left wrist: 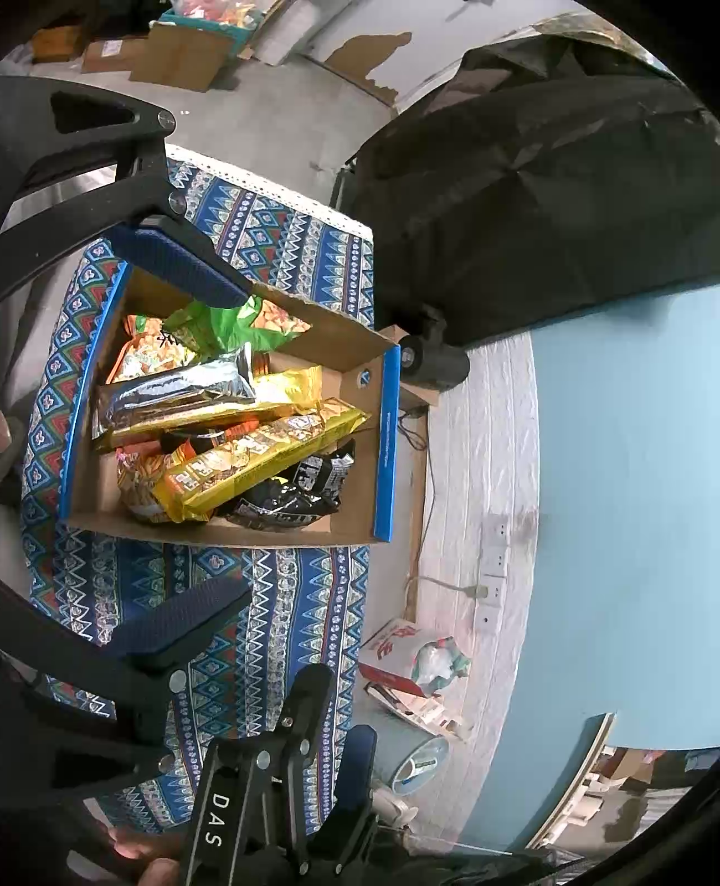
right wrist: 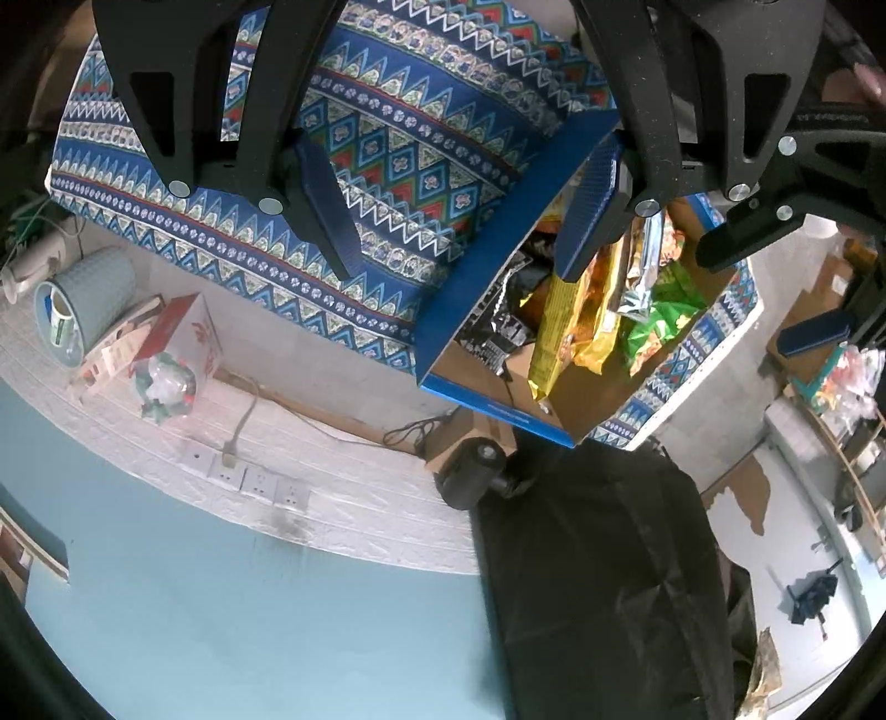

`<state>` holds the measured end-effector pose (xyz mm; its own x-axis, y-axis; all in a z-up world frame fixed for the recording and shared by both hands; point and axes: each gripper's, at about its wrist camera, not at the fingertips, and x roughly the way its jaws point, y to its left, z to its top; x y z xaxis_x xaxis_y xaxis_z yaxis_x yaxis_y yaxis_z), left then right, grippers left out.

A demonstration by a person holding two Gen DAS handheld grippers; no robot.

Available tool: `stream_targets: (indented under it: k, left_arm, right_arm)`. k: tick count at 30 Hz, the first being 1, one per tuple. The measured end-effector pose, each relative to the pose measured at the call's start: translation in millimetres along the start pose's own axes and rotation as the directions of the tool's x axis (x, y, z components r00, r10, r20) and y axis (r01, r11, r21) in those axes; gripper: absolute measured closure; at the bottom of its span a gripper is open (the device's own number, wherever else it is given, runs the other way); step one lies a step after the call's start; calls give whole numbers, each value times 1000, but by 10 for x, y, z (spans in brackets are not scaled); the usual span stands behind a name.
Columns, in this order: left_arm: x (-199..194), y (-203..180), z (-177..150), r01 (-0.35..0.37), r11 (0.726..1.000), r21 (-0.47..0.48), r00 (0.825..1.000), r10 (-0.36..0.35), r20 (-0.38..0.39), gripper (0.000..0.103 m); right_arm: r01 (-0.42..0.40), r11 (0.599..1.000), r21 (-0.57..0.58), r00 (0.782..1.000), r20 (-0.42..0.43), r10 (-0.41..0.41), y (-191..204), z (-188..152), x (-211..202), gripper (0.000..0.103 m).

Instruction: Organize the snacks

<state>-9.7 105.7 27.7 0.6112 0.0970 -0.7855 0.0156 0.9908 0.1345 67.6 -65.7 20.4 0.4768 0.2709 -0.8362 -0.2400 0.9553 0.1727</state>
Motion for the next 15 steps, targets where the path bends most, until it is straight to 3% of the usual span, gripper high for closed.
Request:
stream_targets:
  k: [15]
  left_arm:
    - [30,5,-14,12,1000,-20,1000,-12,-21,4]
  right_arm:
    - [0,1000,-1,1000,1,0,2,-5,-1,31]
